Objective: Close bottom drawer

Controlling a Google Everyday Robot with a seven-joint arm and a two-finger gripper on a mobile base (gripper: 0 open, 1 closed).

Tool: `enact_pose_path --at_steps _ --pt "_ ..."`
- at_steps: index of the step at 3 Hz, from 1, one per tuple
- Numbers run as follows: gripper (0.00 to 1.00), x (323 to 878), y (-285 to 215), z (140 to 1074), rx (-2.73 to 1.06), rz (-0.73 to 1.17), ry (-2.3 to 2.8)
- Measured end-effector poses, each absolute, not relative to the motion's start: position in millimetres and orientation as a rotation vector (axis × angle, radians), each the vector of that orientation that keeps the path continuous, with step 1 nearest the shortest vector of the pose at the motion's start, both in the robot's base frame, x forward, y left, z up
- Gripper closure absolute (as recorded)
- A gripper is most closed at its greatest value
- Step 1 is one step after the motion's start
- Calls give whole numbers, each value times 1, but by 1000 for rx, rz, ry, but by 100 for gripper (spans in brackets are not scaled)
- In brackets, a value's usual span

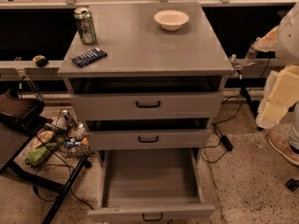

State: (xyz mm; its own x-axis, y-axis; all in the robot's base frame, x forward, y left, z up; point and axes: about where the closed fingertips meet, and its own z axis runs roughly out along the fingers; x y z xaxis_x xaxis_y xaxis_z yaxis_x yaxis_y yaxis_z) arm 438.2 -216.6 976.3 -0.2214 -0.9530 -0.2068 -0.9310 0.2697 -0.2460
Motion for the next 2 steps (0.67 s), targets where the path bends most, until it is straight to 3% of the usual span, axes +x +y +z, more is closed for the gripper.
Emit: enact_pose_path --at_steps 2 --pt "0 432 -212 929 -1730 -169 2314"
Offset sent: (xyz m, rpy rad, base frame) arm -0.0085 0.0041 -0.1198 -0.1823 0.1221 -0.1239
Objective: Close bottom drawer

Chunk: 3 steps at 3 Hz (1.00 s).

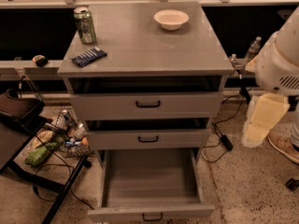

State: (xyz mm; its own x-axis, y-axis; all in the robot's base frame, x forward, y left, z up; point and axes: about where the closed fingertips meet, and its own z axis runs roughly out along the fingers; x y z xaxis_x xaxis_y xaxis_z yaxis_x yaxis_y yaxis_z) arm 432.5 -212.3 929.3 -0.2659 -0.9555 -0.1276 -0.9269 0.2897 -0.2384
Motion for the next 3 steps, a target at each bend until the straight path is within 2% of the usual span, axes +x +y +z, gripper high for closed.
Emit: enact_pose_path --at_steps 2,3 --pt "0 428 -206 797 -1718 -305 2354" --pt "0 405 -220 671 -1788 -328 2466"
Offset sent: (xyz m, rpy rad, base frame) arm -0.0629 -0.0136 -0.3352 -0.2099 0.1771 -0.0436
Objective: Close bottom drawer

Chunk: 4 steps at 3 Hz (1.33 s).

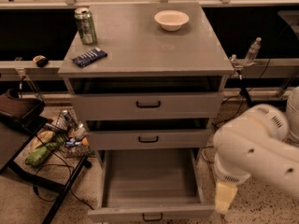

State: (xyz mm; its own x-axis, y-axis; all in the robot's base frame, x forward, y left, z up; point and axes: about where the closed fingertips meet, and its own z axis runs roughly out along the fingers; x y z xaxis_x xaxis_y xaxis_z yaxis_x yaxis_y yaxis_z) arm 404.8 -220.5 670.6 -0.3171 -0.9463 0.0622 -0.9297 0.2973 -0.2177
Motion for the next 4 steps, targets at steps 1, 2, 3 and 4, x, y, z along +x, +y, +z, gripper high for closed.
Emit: enact_pose_path --at_steps 1,2,3,4 --pt "0 388 -230 604 -1840 -317 2545" --pt "0 380 -235 565 -1864 -287 2596" --pt "0 377 -240 540 -1849 -166 2674" --pt "0 376 -239 537 -1847 -152 2678"
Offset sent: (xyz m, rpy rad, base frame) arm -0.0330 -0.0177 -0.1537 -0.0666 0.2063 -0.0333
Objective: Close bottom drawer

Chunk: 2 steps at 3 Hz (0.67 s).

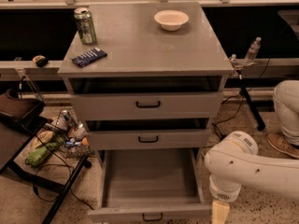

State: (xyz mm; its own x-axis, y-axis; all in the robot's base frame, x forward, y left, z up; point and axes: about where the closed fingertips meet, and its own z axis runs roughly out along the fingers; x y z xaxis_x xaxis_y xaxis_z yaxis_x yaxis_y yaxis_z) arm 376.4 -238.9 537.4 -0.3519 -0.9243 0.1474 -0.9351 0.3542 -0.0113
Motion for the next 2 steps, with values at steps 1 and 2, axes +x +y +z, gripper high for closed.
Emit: enact_pose_path --at_steps 1,2 --pt "0 371 -235 499 1707 148 -2472" --pt "0 363 -235 429 1703 134 -2488"
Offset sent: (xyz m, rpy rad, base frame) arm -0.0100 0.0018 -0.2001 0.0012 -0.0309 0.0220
